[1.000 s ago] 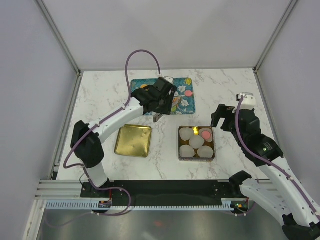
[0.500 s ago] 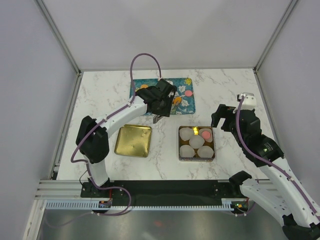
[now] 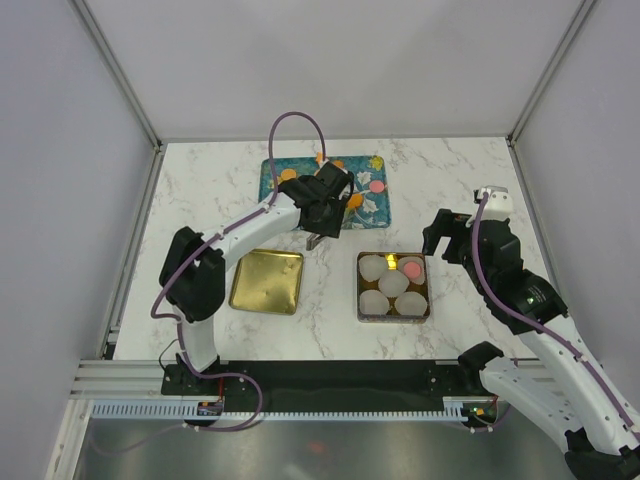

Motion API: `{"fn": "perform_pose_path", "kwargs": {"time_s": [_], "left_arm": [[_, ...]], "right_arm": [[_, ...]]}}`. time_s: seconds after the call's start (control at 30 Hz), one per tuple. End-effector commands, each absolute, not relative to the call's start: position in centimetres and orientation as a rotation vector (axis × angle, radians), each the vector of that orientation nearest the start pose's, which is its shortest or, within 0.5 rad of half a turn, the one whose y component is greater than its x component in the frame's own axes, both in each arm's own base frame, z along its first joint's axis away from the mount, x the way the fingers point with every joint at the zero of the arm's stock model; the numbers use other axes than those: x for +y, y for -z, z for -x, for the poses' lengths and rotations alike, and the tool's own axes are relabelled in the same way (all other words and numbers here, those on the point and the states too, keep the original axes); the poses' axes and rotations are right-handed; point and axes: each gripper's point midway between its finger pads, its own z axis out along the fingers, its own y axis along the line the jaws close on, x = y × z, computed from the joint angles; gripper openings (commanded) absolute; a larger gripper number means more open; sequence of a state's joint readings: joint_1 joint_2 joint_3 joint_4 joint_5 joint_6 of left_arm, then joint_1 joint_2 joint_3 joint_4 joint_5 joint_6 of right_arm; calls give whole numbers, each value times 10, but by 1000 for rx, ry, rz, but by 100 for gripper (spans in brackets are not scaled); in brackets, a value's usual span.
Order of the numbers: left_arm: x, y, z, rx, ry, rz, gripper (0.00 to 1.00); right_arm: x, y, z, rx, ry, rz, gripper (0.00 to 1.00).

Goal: Pack the cookies

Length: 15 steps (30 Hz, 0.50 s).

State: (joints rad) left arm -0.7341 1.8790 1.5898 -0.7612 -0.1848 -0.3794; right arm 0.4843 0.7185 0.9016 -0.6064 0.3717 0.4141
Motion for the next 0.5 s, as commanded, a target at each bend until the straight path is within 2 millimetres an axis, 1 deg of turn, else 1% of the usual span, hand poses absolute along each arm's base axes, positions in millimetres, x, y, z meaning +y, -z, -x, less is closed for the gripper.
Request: {"fn": "perform_pose_path", "kwargs": {"time_s": [0.0, 0.13, 0.33, 0.47], "left_arm": [[-283, -117, -350, 2540, 131, -424, 56], [-286, -115, -350, 2545, 140, -435, 55], [-286, -113, -347, 2548, 131, -445, 54], [-286, -107, -344, 2556, 116, -465, 52]], "right_arm": [[75, -260, -251, 1941, -213, -177, 98], [74, -260, -251, 1940, -207, -178, 98], [74, -259, -251, 1941, -206, -177, 98], [74, -259, -252, 1943, -206, -177, 98]]}}
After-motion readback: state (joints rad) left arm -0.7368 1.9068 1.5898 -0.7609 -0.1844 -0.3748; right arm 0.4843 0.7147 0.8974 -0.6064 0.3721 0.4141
